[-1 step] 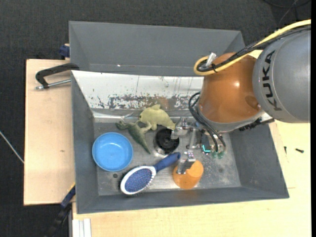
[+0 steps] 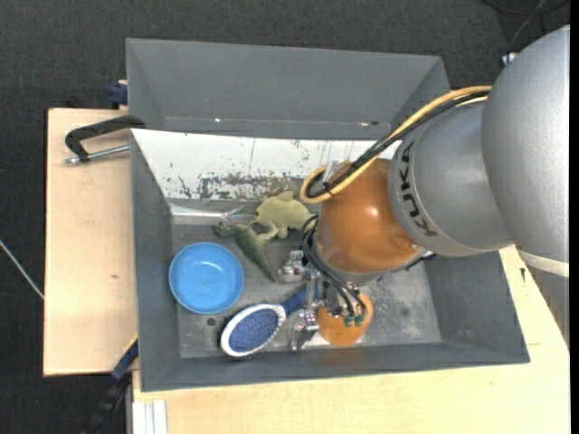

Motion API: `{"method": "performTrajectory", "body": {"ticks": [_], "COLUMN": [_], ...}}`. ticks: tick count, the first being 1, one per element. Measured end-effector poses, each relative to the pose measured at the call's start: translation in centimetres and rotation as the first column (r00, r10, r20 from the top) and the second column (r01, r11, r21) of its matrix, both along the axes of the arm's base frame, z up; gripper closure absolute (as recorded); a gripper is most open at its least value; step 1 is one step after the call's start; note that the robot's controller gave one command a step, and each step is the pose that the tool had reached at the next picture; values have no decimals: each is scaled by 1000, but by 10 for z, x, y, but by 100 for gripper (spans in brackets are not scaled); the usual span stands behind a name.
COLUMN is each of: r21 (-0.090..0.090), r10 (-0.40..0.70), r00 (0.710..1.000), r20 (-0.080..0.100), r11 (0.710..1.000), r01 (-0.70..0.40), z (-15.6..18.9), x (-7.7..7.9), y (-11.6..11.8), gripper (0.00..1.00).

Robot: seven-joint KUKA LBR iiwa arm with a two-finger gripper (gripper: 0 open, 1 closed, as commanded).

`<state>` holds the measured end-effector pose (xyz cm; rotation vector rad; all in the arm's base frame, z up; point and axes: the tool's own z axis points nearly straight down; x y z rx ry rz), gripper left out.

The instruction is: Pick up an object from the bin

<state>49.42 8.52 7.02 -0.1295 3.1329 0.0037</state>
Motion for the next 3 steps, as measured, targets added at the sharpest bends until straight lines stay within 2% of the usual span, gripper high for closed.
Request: {"method": "performTrajectory", "body": {"ticks": [1, 2, 3], "r21": [0, -2, -3], "r10": [217, 442, 593], "r00": [976, 897, 805], "r20": [1, 0, 2], "r11": [976, 897, 805], "r01": [-217, -442, -593], "z": [31, 51, 2], "x": [5, 0, 14], "y": [57, 69, 75], "gripper": [0, 0, 0]}}
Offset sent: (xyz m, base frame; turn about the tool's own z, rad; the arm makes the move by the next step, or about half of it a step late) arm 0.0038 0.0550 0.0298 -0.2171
